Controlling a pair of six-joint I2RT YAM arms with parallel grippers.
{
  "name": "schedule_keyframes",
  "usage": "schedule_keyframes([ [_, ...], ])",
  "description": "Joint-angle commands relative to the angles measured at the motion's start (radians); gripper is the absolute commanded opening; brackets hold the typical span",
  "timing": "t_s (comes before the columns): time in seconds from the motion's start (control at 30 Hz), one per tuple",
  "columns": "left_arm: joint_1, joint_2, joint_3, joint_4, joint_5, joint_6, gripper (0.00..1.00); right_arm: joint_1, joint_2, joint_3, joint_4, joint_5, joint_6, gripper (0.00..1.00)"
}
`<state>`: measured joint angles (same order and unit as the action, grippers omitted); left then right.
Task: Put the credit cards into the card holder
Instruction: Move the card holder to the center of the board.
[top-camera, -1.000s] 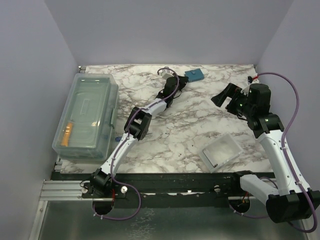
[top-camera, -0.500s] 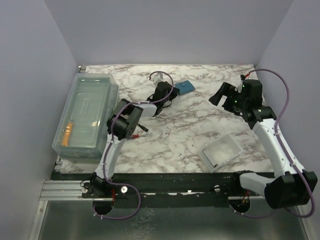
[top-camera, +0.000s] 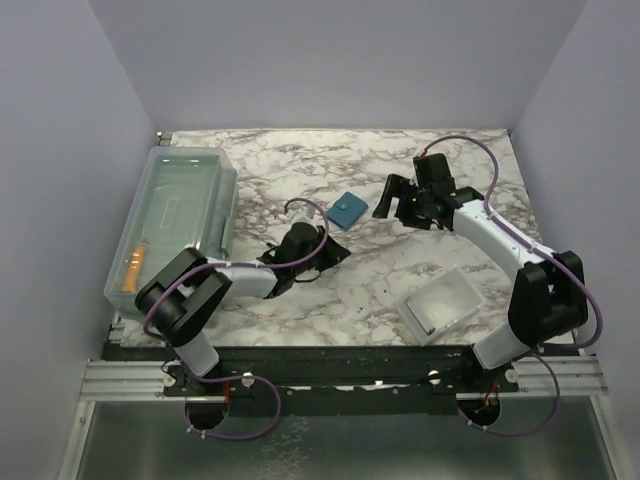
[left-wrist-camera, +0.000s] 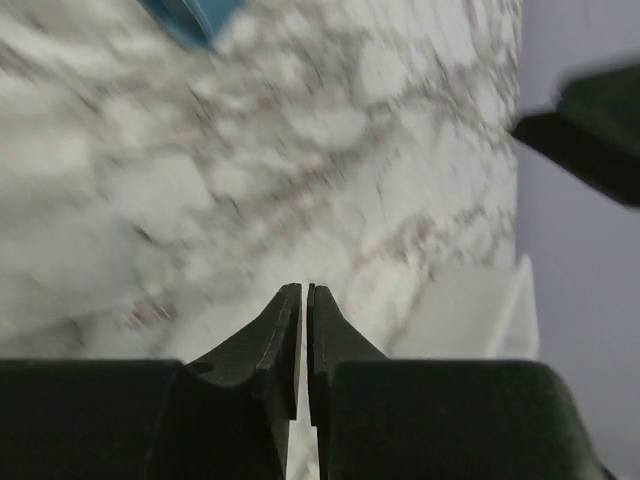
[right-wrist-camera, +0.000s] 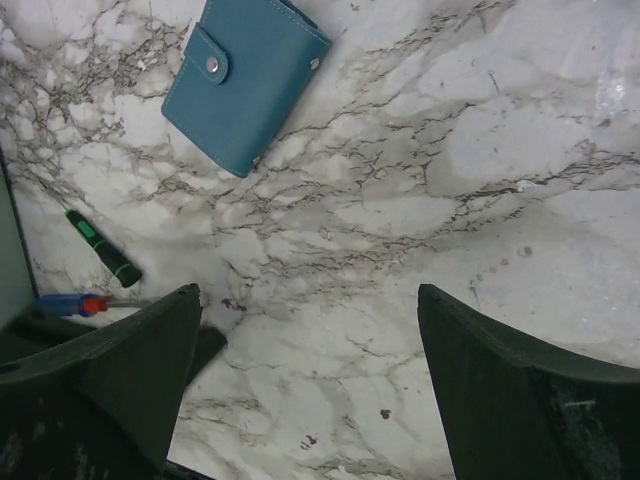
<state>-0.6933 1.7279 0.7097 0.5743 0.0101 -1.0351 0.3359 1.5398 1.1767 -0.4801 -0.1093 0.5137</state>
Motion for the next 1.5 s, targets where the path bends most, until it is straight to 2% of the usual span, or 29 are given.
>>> schedule_keyframes([
  [0.0, -0.077, -0.19, -0.051, -0.213, 0.107, 0.009, 0.25, 0.033, 0.068, -0.014, 0.107, -0.048, 0.161, 0.9],
  [0.07, -0.079, -0.27, -0.036, -0.375, 0.099, 0.049, 0.39, 0.035, 0.106, -0.013, 0.15, -0.06, 0.233, 0.87],
  [0.17, -0.077, -0.425, -0.02, -0.574, 0.007, 0.135, 0.57, 0.035, 0.178, -0.003, 0.212, -0.059, 0.303, 0.83],
  [0.23, -0.061, -0.507, 0.016, -0.693, -0.036, 0.202, 0.68, 0.035, 0.232, -0.004, 0.287, -0.059, 0.359, 0.81],
  [0.33, -0.027, -0.593, 0.092, -0.821, -0.045, 0.288, 0.91, 0.036, 0.313, -0.014, 0.405, -0.061, 0.459, 0.76],
  [0.4, -0.018, -0.635, 0.126, -0.86, -0.036, 0.349, 0.95, 0.038, 0.367, -0.01, 0.491, -0.061, 0.49, 0.7],
  [0.57, -0.017, -0.681, 0.159, -0.88, -0.012, 0.4, 0.95, 0.041, 0.471, 0.033, 0.549, 0.015, 0.543, 0.64],
  [0.73, -0.017, -0.627, 0.221, -0.88, 0.056, 0.418, 0.95, 0.041, 0.582, 0.081, 0.576, 0.031, 0.572, 0.54],
  [0.8, -0.015, -0.596, 0.257, -0.883, 0.075, 0.428, 0.95, 0.043, 0.615, 0.108, 0.564, 0.012, 0.56, 0.39],
  [0.87, -0.014, -0.568, 0.294, -0.89, 0.082, 0.442, 0.95, 0.047, 0.615, 0.099, 0.569, 0.0, 0.553, 0.18],
  [0.97, -0.012, -0.522, 0.328, -0.892, 0.06, 0.468, 0.96, 0.06, 0.552, 0.032, 0.58, 0.017, 0.485, 0.01],
  [1.07, -0.005, -0.439, 0.375, -0.92, 0.048, 0.506, 0.96, 0.066, 0.475, -0.013, 0.513, -0.019, 0.353, 0.0],
  [1.17, 0.01, -0.33, 0.428, -0.964, 0.074, 0.531, 0.95, 0.069, 0.418, -0.061, 0.432, -0.143, 0.256, 0.0],
  [1.27, 0.028, -0.216, 0.461, -0.984, 0.095, 0.525, 0.92, 0.097, 0.316, -0.205, 0.488, -0.201, 0.257, 0.0],
  [1.33, 0.052, -0.165, 0.475, -0.996, 0.144, 0.495, 0.86, 0.12, 0.232, -0.306, 0.518, -0.187, 0.283, 0.0],
  [1.47, 0.048, -0.079, 0.504, -1.005, 0.149, 0.465, 0.64, 0.141, 0.134, -0.44, 0.541, -0.174, 0.331, 0.0],
])
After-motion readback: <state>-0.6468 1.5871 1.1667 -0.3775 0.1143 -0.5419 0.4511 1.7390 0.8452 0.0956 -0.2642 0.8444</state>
